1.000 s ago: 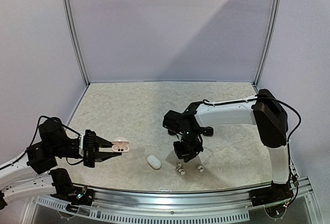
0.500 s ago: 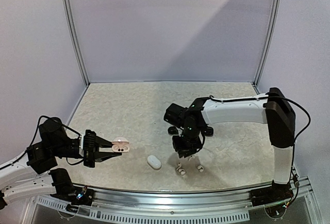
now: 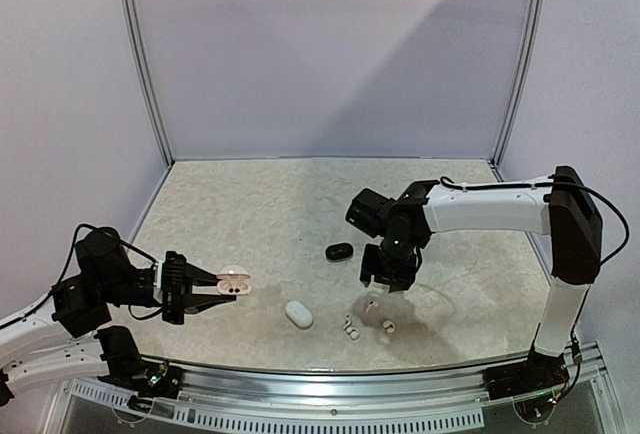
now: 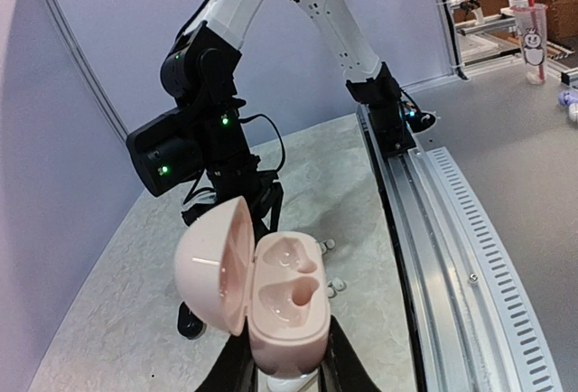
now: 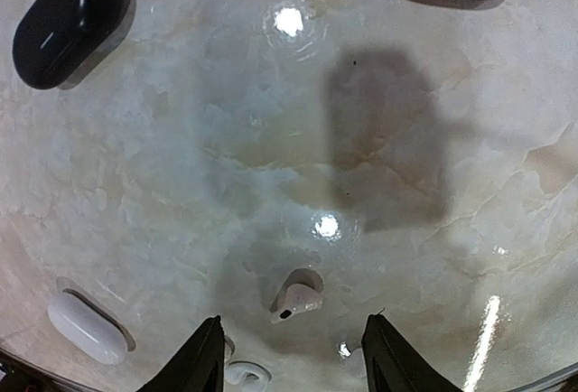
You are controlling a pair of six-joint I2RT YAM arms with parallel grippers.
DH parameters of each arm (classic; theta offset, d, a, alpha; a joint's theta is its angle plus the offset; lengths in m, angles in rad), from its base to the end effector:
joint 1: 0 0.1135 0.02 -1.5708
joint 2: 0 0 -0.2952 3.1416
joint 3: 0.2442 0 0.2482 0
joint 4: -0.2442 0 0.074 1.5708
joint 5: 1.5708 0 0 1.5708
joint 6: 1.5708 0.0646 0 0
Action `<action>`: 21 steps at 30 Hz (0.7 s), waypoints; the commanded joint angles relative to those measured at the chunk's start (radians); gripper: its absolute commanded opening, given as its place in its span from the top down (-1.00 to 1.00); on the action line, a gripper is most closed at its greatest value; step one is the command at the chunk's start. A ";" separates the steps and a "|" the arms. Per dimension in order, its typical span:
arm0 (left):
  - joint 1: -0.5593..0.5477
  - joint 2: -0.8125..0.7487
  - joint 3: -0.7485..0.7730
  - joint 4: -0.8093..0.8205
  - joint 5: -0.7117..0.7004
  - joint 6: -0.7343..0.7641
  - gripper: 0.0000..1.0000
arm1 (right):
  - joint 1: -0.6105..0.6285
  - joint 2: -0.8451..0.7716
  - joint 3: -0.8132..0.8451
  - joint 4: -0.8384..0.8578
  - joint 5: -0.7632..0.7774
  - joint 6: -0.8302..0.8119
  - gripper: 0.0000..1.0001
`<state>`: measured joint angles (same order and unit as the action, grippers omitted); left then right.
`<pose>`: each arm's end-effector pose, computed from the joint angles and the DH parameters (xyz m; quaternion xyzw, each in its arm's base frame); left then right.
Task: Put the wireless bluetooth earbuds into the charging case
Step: Pick up the right earbud from the corner of the board.
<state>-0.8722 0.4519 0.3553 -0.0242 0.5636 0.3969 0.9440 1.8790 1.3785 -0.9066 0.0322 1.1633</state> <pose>0.0556 -0.1199 0.2634 0.5747 0.4697 -0.3523 0.5701 0.2200 0.3002 0.1952 0.1104 0.9904 0.0631 0.0544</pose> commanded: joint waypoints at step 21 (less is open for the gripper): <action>0.006 -0.002 -0.013 -0.013 0.006 0.013 1.00 | 0.025 -0.023 -0.125 0.070 0.022 0.159 0.70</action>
<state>-0.8722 0.4519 0.3553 -0.0250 0.5659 0.4007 0.9516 1.9003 1.2613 -0.8219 0.0475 1.3155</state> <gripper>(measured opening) 0.189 0.156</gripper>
